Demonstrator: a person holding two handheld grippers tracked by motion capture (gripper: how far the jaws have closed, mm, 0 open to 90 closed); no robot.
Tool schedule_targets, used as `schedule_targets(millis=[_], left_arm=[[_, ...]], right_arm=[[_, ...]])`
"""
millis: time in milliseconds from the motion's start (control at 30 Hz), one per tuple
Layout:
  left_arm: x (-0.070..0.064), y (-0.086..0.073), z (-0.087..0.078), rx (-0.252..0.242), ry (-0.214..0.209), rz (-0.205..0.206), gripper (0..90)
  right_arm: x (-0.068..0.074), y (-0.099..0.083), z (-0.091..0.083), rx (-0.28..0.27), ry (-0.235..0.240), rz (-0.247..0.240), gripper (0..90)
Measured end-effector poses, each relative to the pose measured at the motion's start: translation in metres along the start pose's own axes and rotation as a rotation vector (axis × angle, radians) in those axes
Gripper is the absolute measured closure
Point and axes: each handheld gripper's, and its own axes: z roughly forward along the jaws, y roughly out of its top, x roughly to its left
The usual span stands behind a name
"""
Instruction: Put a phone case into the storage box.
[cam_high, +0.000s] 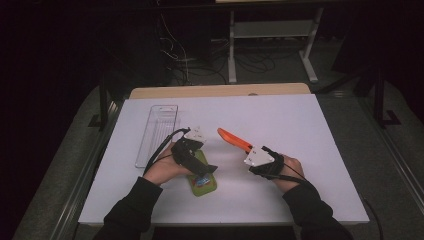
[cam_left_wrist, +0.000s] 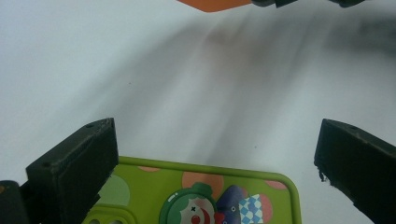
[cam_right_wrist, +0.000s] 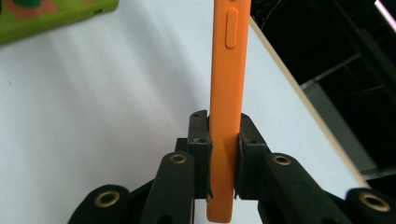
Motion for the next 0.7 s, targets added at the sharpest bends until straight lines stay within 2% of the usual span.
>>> schedule_targets(millis=[67, 100, 167, 233, 467, 500, 633, 700], left_arm=[[0.0, 0.0, 0.0, 0.0, 0.0, -0.007, 0.0], [0.0, 0.0, 0.0, 0.0, 0.0, -0.008, 0.0], [0.0, 0.0, 0.0, 0.003, 0.002, -0.005, 0.0], [-0.001, 0.0, 0.001, -0.014, 0.006, -0.029, 0.0], [-0.001, 0.0, 0.001, -0.013, 0.011, -0.034, 0.0], [0.001, 0.0, -0.001, 0.012, 0.011, -0.009, 0.0], [0.0, 0.0, 0.0, 0.0, 0.014, -0.032, 0.0], [0.001, 0.0, -0.001, -0.001, 0.017, -0.031, 0.0]], right_arm=[[-0.002, -0.001, 0.0, -0.003, 0.014, 0.04, 77.8], [-0.003, 0.0, 0.0, -0.007, 0.029, 0.09, 77.8], [-0.006, -0.001, 0.0, -0.005, 0.05, 0.137, 77.8], [-0.009, -0.002, 0.001, -0.002, 0.074, 0.179, 77.8], [-0.017, -0.004, 0.001, -0.014, 0.151, 0.339, 77.9], [-0.019, -0.005, 0.001, -0.019, 0.16, 0.35, 77.8], [-0.024, -0.007, 0.002, -0.021, 0.2, 0.429, 77.9], [-0.026, -0.009, 0.002, -0.027, 0.213, 0.465, 78.0]])
